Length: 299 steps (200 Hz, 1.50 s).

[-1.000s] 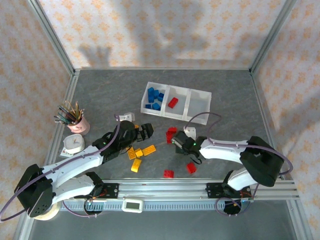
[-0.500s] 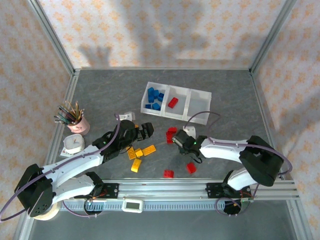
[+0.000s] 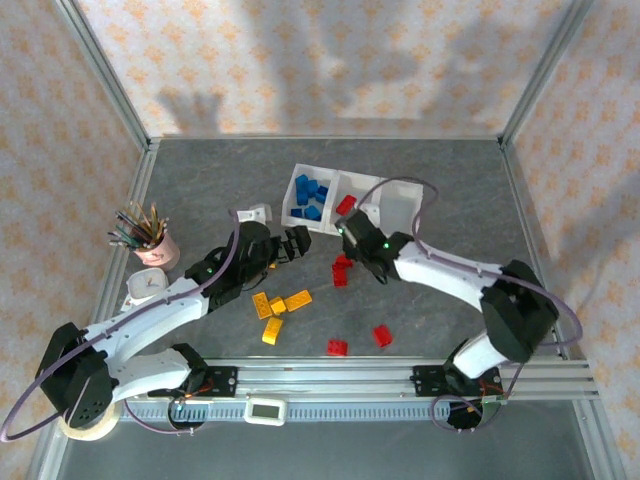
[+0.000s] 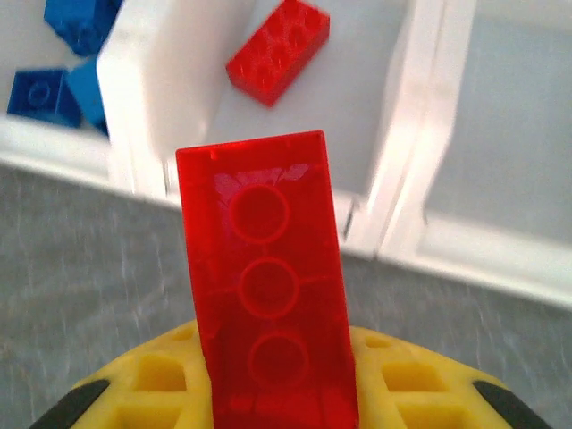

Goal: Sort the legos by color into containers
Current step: Place the lego in the container, then pick up the lego from the bottom-center of the table.

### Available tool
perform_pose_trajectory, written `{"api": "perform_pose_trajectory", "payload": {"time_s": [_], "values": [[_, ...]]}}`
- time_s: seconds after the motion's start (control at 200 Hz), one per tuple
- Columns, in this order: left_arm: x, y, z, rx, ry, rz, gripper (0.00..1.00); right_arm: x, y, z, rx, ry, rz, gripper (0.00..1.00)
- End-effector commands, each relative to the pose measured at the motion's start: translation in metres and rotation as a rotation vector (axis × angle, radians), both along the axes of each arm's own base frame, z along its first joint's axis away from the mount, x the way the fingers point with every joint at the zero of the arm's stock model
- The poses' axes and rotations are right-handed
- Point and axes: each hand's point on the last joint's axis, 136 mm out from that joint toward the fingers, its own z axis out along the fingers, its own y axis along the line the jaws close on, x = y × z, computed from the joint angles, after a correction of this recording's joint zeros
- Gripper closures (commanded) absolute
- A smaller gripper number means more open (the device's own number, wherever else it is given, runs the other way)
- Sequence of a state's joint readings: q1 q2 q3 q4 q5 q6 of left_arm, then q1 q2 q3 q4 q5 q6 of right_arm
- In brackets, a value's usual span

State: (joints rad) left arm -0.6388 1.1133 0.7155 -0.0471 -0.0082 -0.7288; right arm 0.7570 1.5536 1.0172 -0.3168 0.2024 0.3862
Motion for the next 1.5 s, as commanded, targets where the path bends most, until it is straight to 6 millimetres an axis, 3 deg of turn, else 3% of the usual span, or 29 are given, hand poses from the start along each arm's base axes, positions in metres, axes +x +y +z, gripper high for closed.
{"api": "perform_pose_trajectory", "payload": {"time_s": [0.0,0.15,0.325,0.531,0.716,0.831,1.011,1.231,1.491], "values": [[0.012,0.007,0.011,0.028,-0.023,0.015,0.01,0.035,0.001,0.008,-0.064,-0.047,-0.005,0.75],[0.022,0.013,0.011,0.03,-0.019,0.028,0.01,0.082,0.001,0.008,-0.11,-0.057,-0.054,0.74],[0.028,0.014,0.011,0.033,-0.013,0.029,0.01,0.117,0.004,0.004,-0.131,-0.062,-0.077,0.7],[0.03,0.016,0.013,0.04,-0.015,0.03,0.01,0.132,0.008,0.007,-0.118,-0.061,-0.075,0.55],[0.031,0.017,0.02,0.042,-0.027,0.032,0.01,0.131,0.012,0.028,-0.08,-0.093,-0.054,0.46],[0.03,0.018,0.023,0.039,-0.03,0.03,0.01,0.122,0.011,0.037,-0.056,-0.092,-0.037,0.44],[0.022,0.014,0.021,0.009,-0.025,0.001,0.01,0.087,0.002,0.041,-0.025,-0.072,-0.011,0.38],[0.007,0.006,0.012,-0.032,-0.004,-0.048,0.01,0.029,-0.019,0.032,-0.002,-0.014,0.002,0.3],[-0.017,-0.011,0.001,-0.089,0.016,-0.098,0.01,-0.041,-0.043,0.006,-0.005,0.102,0.001,0.25]]}}
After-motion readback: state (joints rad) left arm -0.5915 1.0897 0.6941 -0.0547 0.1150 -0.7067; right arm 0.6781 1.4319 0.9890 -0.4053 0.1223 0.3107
